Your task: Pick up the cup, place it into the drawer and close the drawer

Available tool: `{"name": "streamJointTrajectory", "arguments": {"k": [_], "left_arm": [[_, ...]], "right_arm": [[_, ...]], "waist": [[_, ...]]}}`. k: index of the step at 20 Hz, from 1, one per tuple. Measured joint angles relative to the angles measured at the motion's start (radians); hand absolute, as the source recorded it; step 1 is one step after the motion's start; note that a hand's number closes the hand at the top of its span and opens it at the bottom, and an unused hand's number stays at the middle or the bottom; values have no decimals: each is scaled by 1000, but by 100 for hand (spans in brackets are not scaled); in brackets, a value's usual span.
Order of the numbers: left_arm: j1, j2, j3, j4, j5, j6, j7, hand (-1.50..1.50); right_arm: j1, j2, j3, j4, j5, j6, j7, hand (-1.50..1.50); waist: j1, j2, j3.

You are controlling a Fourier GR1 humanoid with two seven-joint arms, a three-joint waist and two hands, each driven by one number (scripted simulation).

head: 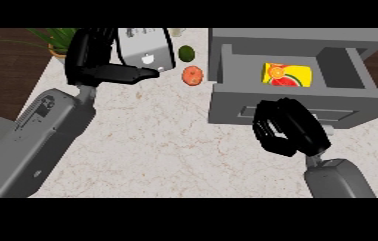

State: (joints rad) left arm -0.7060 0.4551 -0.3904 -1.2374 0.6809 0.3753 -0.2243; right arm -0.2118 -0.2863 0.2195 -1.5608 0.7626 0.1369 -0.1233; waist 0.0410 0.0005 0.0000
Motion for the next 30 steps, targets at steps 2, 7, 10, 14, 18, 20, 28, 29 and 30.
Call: {"name": "streamJointTrajectory", "arguments": {"k": [2,7,10,14,18,20,28,29,30], "left_arm": [[30,28,19,-33,7,-18,7,-150],[132,58,56,-93,5,-62,-11,-150],[168,83,89,-114,11,-96,-9,-150],[217,105,120,-121,15,-150,-27,-150],[239,123,147,-124,21,-193,-25,-150],[247,126,158,-121,25,-213,-28,-150],[271,112,152,-140,30,-258,-28,-150],[273,110,151,-142,30,-262,-27,-150],[278,109,149,-143,29,-268,-31,-150]], "right_arm": [[-47,16,20,107,61,-49,-23,150],[-203,51,-6,406,125,-139,-99,150],[-308,75,-44,593,139,-200,-151,150],[-456,83,-102,814,136,-231,-205,150],[-578,75,-159,1005,121,-245,-266,150],[-618,71,-178,1076,117,-250,-290,150],[-670,49,-226,1209,75,-180,-392,150],[-670,45,-230,1215,71,-176,-406,150],[-673,40,-233,1221,67,-162,-421,150]], "waist": [[3,1,0],[-4,4,0],[-3,5,0],[6,7,-2],[14,12,-1],[19,12,-1],[38,7,-4],[42,6,-5],[44,7,-5]]}}
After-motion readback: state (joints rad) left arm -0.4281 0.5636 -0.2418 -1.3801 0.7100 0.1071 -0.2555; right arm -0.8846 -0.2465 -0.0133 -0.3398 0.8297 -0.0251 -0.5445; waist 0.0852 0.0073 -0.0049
